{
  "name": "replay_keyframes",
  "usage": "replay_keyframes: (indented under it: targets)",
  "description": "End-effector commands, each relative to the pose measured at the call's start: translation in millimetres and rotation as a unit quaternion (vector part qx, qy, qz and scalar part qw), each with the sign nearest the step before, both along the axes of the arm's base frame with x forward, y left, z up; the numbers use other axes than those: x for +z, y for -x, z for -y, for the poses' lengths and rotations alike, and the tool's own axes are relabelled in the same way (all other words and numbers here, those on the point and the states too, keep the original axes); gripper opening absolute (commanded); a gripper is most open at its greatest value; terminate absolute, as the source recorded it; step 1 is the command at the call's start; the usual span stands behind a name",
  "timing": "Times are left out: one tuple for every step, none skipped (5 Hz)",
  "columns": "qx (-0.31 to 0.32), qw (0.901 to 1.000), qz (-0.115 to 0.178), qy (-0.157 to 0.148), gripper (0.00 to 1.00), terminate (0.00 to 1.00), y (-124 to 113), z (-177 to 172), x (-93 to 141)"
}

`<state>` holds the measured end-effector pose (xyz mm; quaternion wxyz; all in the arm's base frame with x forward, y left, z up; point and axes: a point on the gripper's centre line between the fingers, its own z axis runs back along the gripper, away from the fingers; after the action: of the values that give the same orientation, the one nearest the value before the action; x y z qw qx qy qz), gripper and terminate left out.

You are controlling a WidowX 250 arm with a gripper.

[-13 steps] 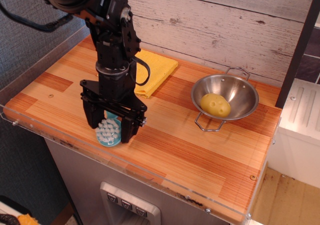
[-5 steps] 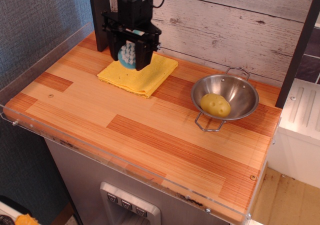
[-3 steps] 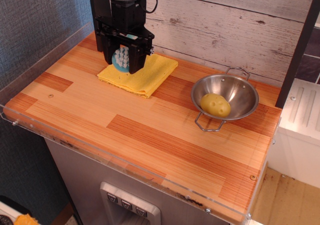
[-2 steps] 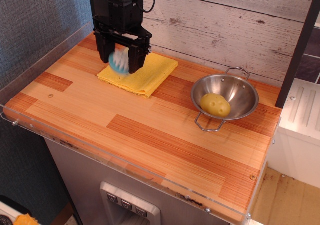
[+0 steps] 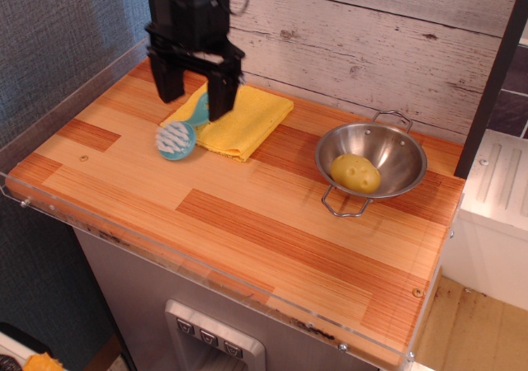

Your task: Place the brush on the cloth

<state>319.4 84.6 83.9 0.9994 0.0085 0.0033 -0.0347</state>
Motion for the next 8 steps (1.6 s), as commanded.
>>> replay_keyframes:
  targets:
    - [0.010, 0.9990, 0.033, 0.028, 1.00, 0.00, 61, 15, 37]
    - [-0.007, 0.9991, 0.031, 0.026, 1.00, 0.00, 70, 25, 32]
    - [-0.018, 0.9992, 0.027, 0.022, 1.00, 0.00, 69, 30, 27]
    - [-0.021, 0.9992, 0.035, 0.007, 1.00, 0.00, 68, 30, 26]
    - [-0.017, 0.9988, 0.045, -0.013, 1.00, 0.00, 69, 30, 26]
    - [-0.010, 0.9985, 0.052, -0.017, 1.00, 0.00, 72, 29, 25]
    - [-0.026, 0.9988, 0.040, -0.013, 1.00, 0.00, 74, 29, 25]
    - [-0.026, 0.9988, 0.040, -0.013, 1.00, 0.00, 74, 29, 25]
